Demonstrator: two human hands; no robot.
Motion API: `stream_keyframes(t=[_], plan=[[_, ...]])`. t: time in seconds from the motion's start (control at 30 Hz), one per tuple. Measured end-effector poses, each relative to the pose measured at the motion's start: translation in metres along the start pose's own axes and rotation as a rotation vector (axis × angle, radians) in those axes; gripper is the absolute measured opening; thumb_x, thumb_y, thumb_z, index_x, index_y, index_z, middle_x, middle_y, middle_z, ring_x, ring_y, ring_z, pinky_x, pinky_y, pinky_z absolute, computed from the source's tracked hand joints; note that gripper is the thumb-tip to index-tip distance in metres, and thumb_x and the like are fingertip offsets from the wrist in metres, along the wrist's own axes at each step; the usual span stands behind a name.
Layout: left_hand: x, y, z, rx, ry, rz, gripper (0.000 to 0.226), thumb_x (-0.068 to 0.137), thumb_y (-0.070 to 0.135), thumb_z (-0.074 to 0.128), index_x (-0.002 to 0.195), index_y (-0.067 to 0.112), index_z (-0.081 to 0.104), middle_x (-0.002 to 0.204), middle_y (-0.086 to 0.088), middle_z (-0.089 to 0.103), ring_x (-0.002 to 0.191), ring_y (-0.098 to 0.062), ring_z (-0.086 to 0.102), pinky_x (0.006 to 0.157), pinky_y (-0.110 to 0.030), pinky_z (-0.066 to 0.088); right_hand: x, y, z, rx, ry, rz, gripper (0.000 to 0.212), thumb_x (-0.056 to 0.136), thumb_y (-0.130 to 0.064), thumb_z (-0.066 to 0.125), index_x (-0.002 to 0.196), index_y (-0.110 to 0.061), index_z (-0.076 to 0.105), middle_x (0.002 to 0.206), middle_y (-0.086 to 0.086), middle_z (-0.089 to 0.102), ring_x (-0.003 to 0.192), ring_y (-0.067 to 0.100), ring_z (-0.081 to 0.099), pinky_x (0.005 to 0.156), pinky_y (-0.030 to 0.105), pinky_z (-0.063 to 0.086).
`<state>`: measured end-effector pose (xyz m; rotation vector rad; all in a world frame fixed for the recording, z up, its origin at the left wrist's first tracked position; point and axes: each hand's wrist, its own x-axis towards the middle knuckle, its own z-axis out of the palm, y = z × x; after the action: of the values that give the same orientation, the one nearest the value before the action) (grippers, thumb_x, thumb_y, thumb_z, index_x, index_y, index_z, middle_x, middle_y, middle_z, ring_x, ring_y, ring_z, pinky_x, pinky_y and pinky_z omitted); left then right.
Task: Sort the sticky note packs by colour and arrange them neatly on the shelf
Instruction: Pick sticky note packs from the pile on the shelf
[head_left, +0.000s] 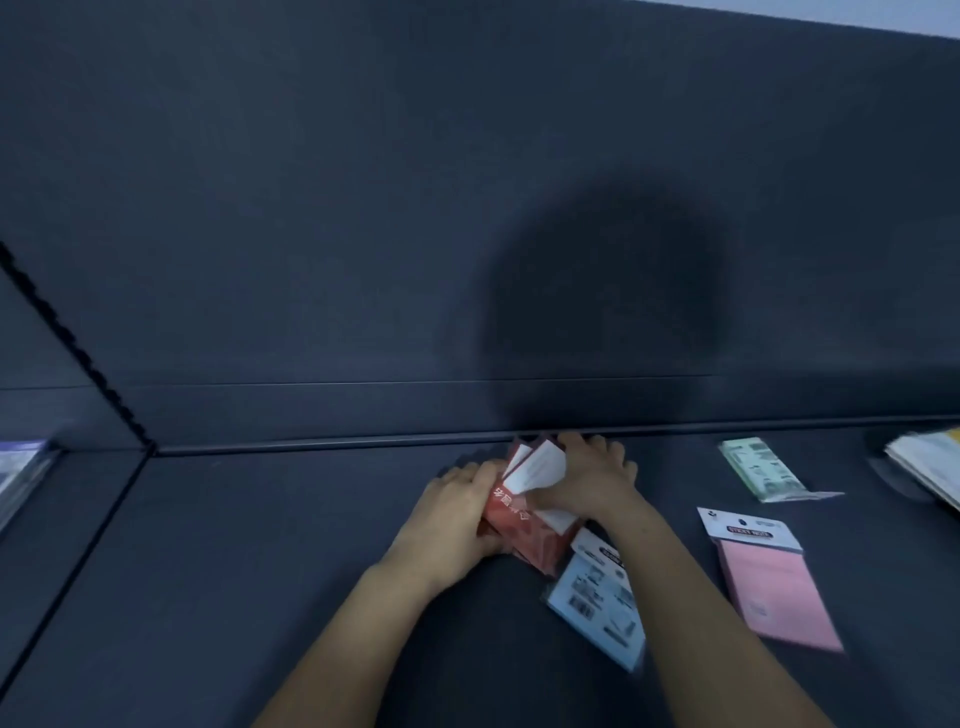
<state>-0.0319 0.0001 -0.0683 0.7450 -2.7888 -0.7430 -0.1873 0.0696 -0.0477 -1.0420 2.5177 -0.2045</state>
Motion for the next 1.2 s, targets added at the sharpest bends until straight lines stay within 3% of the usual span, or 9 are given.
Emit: stream_keyframes(t=[0.13,0.33,0.43,0.53,0.67,0.77,0.9,1.03,1.2], plan=[[-0.02,-0.02,-0.013,0.056,0.011,0.02,0.067,0.081,0.033,0.068,0.138,0.027,0.033,0.133,0.007,0.047,0.123,-0.014,0.043,0.104,-0.025,0.031,0.003,-0.015,0.001,0.162,-0.023,0.005,0.095,0.06,-0.051,0.08,0.136,-0.018,0.032,0.137,0.009,0.038,0.127,0.028,0.037,0.104,0.041,0.035],[-0.064,-0.053,-0.035,-0.081,0.229,-0.273,0.061,0.086,0.018,0.061,0.14,0.021,0.032,0.137,0.004,0.043,0.118,-0.013,0.049,0.095,-0.022,0.038,-0.005,-0.067,0.011,0.551,-0.023,-0.205,0.032,0.072,-0.018,0.077,0.097,-0.008,0.059,0.099,0.008,0.066,0.089,0.024,0.064,0.076,0.034,0.05],[-0.09,-0.066,-0.049,-0.405,0.427,-0.511,0.06,0.083,0.023,0.067,0.134,0.02,0.036,0.121,0.004,0.055,0.096,-0.008,0.055,0.08,-0.019,0.041,-0.021,-0.099,0.014,0.79,0.027,-0.265,0.024,0.078,-0.013,0.072,0.094,-0.012,0.055,0.096,0.006,0.065,0.086,0.021,0.063,0.069,0.031,0.049],[-0.116,-0.077,-0.07,-1.008,0.584,-0.727,0.052,0.086,0.025,0.066,0.13,0.012,0.042,0.111,-0.002,0.063,0.09,-0.012,0.063,0.079,-0.025,0.049,-0.049,-0.137,0.02,1.076,0.046,-0.233,0.024,0.084,-0.016,0.067,0.103,-0.011,0.054,0.096,0.002,0.063,0.083,0.012,0.06,0.064,0.023,0.046],[-0.158,-0.088,-0.11,-1.674,0.555,-0.586,0.026,0.089,0.016,0.054,0.111,0.003,0.063,0.099,-0.011,0.072,0.083,-0.017,0.07,0.074,-0.029,0.059,-0.096,-0.195,0.047,1.495,-0.067,-0.064,0.024,0.089,-0.02,0.062,0.11,-0.011,0.055,0.098,0.001,0.066,0.086,0.014,0.064,0.072,0.027,0.052],[-0.194,-0.101,-0.133,-1.637,0.667,-0.521,0.018,0.089,0.011,0.053,0.101,0.009,0.067,0.092,-0.008,0.073,0.079,-0.015,0.071,0.068,-0.026,0.058,-0.133,-0.241,0.076,1.669,-0.134,0.044,0.026,0.092,-0.024,0.057,0.115,-0.012,0.056,0.104,0.003,0.068,0.094,0.019,0.065,0.086,0.035,0.051],[-0.258,-0.143,-0.167,-1.501,1.027,-0.628,0.014,0.092,0.011,0.053,0.091,0.013,0.067,0.075,0.0,0.073,0.067,-0.01,0.067,0.062,-0.023,0.054,-0.177,-0.299,0.107,1.846,-0.199,0.17,0.033,0.095,-0.024,0.053,0.125,-0.009,0.053,0.113,0.007,0.065,0.094,0.02,0.063,0.086,0.031,0.047],[-0.341,-0.201,-0.206,-1.555,1.323,-0.765,0.009,0.089,0.013,0.058,0.082,0.013,0.063,0.058,0.004,0.067,0.042,-0.004,0.059,0.042,-0.014,0.047,-0.204,-0.349,0.136,2.199,-0.229,0.355,0.044,0.098,-0.026,0.044,0.122,0.011,0.05,0.116,0.031,0.056,0.075,0.027,0.057,0.05,0.012,0.045],[-0.428,-0.263,-0.223,-1.655,1.372,-1.005,0.018,0.087,0.03,0.063,0.077,0.015,0.06,0.065,-0.001,0.069,0.045,-0.013,0.064,0.05,-0.029,0.052,-0.234,-0.406,0.171,1.978,-0.273,0.202,0.029,0.088,-0.004,0.057,0.117,0.002,0.056,0.112,0.018,0.061,0.088,0.022,0.063,0.065,0.029,0.056]])
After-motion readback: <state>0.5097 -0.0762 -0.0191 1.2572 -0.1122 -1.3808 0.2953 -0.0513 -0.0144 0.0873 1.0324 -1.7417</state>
